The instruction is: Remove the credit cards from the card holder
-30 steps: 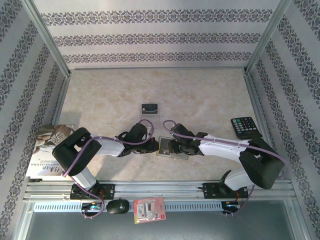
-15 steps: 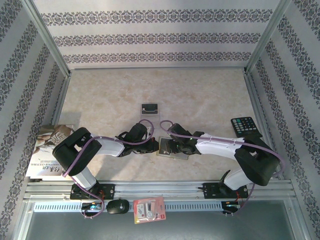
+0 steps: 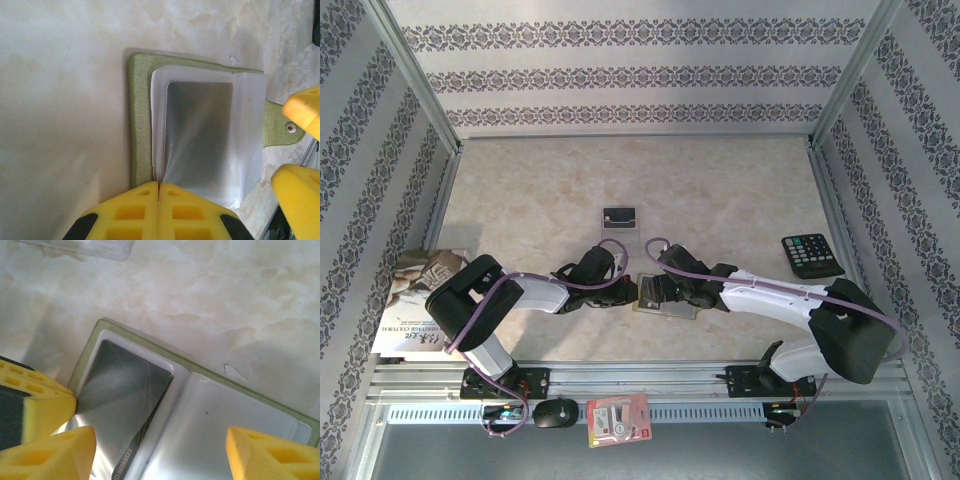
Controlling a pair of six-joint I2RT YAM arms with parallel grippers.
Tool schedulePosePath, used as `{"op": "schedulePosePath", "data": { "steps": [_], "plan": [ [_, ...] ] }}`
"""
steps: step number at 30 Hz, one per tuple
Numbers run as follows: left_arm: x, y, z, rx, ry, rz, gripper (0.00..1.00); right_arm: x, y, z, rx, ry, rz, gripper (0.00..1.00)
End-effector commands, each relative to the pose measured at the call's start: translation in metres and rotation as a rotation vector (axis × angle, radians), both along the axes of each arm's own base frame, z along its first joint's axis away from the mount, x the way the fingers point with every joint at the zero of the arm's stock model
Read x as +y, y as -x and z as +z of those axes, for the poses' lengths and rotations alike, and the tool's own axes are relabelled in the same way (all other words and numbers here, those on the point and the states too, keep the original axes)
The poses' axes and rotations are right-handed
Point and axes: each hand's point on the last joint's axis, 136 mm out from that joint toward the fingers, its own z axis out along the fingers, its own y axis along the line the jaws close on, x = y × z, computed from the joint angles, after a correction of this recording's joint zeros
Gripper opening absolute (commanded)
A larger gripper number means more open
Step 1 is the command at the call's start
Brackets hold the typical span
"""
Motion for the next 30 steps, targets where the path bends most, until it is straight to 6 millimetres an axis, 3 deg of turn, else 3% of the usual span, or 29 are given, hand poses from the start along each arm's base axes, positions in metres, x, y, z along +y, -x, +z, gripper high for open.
{"op": "schedulePosePath", "data": {
  "steps": [1, 8, 30],
  "plan": [
    [0.02, 0.043, -0.047, 0.178, -0.131, -0.035, 0.01, -0.015, 0.006, -0.014, 0.018, 0.078, -0.008, 0.67],
    [0.02, 0.042, -0.046, 0.176, -0.129, -0.034, 0.01, -0.027, 0.011, -0.024, 0.023, 0.14, -0.002, 0.65],
    [0.019, 0.042, -0.046, 0.177, -0.128, -0.036, 0.01, -0.007, 0.005, -0.011, -0.018, 0.12, 0.04, 0.67]
  ]
}}
